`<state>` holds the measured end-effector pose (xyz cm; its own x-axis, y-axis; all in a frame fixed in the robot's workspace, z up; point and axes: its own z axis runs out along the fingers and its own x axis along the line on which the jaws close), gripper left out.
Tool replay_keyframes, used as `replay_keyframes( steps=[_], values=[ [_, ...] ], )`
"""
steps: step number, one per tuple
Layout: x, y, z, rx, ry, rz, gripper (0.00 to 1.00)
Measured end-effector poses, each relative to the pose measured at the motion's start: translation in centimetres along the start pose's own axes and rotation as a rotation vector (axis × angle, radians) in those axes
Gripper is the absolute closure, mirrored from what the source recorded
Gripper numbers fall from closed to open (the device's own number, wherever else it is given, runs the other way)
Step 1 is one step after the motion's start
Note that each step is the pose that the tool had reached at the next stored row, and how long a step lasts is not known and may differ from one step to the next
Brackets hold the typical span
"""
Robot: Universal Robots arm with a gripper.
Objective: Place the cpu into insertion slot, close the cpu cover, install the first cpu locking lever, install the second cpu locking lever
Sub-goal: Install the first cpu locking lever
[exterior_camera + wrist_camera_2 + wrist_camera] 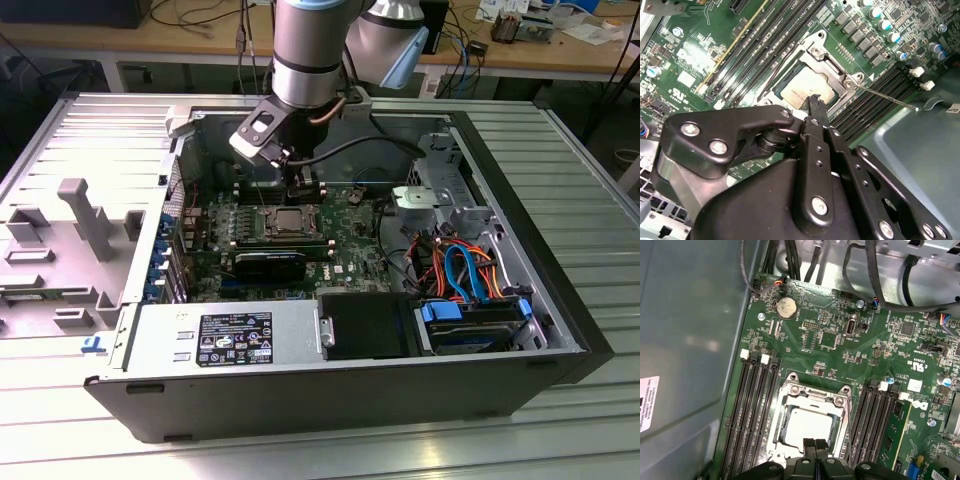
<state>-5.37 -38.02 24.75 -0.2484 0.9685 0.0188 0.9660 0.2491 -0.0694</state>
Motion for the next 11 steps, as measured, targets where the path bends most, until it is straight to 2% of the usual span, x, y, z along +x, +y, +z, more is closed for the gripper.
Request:
replay_keyframes(
  steps=[11],
  values=[
    [-0.01,0.0,0.01,0.0012,-0.005,-0.073,0.89]
  ],
)
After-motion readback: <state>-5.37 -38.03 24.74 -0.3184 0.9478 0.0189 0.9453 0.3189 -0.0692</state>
